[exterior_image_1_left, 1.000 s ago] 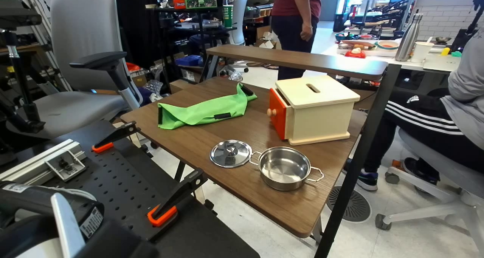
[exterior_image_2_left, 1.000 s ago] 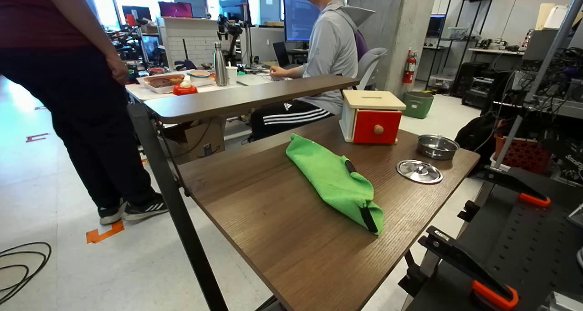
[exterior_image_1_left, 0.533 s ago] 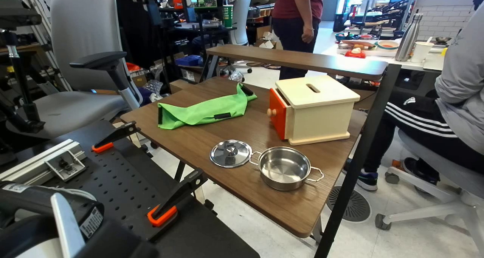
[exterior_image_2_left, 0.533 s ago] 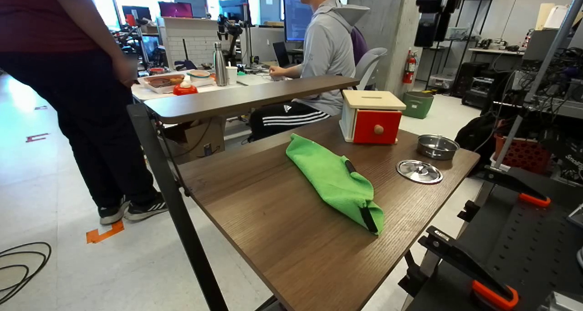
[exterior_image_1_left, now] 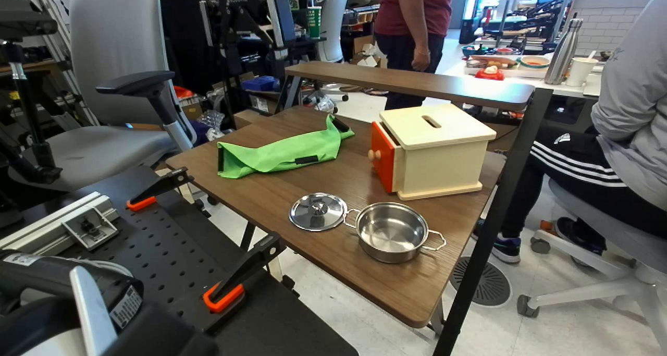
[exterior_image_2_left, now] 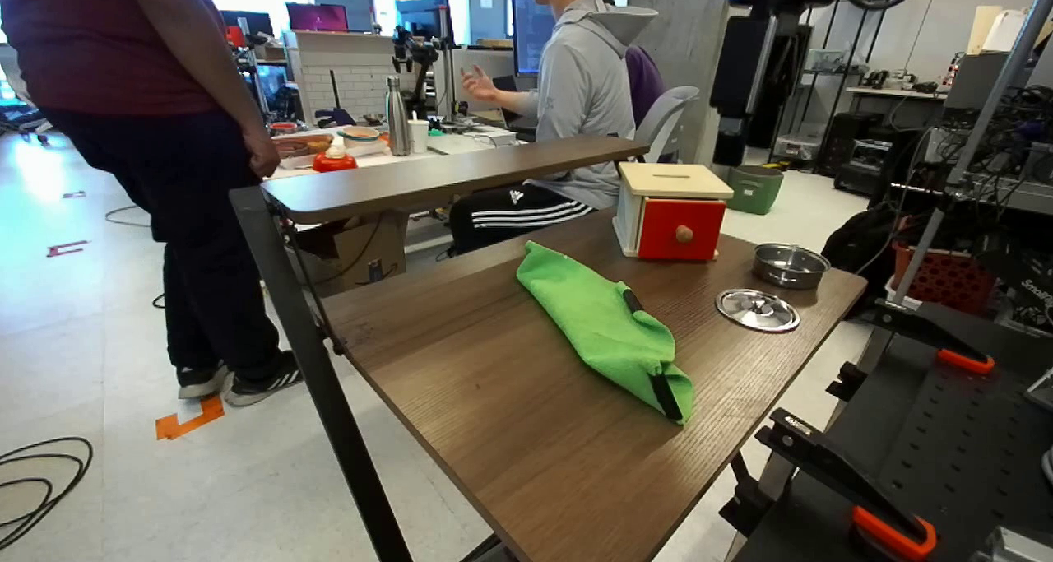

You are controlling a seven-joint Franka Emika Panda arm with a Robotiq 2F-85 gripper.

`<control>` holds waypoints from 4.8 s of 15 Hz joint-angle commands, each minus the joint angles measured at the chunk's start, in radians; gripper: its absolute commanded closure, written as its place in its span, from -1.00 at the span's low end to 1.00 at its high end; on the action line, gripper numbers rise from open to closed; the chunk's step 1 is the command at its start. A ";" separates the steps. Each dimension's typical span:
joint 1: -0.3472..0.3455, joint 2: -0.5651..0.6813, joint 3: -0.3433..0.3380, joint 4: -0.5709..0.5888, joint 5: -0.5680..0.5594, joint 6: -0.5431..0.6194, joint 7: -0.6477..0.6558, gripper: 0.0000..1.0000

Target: Unfold the green cloth

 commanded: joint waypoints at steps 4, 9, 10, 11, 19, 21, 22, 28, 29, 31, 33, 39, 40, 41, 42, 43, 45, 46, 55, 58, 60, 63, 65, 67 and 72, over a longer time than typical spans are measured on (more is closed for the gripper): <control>-0.014 0.156 -0.016 0.078 0.073 0.083 0.146 -1.00; -0.010 0.246 -0.036 0.129 0.062 0.099 0.269 -1.00; -0.009 0.264 -0.040 0.145 0.060 0.091 0.287 -1.00; -0.009 0.283 -0.043 0.161 0.062 0.083 0.299 -1.00; 0.009 0.433 -0.067 0.282 0.050 0.060 0.363 -1.00; 0.015 0.466 -0.072 0.309 0.048 0.056 0.372 -1.00; 0.018 0.481 -0.074 0.323 0.049 0.053 0.375 -1.00; 0.020 0.575 -0.068 0.401 0.062 0.056 0.358 -1.00; 0.022 0.589 -0.069 0.414 0.061 0.055 0.359 -1.00; 0.028 0.615 -0.074 0.439 0.057 0.057 0.363 -1.00; 0.030 0.637 -0.074 0.459 0.060 0.056 0.364 -1.00; 0.036 0.684 -0.079 0.505 0.060 0.051 0.366 -1.00; 0.037 0.686 -0.081 0.507 0.059 0.051 0.367 -1.00; 0.036 0.682 -0.079 0.502 0.060 0.050 0.363 -1.00; 0.034 0.674 -0.076 0.494 0.062 0.043 0.355 -1.00; 0.033 0.659 -0.073 0.482 0.058 0.023 0.345 -1.00; 0.026 0.674 -0.070 0.480 0.068 0.058 0.346 -1.00; 0.026 0.674 -0.070 0.480 0.068 0.054 0.346 -1.00; 0.027 0.673 -0.070 0.480 0.068 0.045 0.346 -1.00; 0.032 0.674 -0.072 0.476 0.069 0.075 0.358 -1.00; 0.040 0.667 -0.075 0.468 0.066 0.108 0.368 -1.00; 0.052 0.670 -0.082 0.465 0.060 0.154 0.378 -1.00; 0.060 0.676 -0.087 0.467 0.058 0.168 0.386 -1.00; 0.070 0.684 -0.094 0.473 0.053 0.165 0.399 -1.00; 0.087 0.682 -0.111 0.456 0.050 0.183 0.415 -1.00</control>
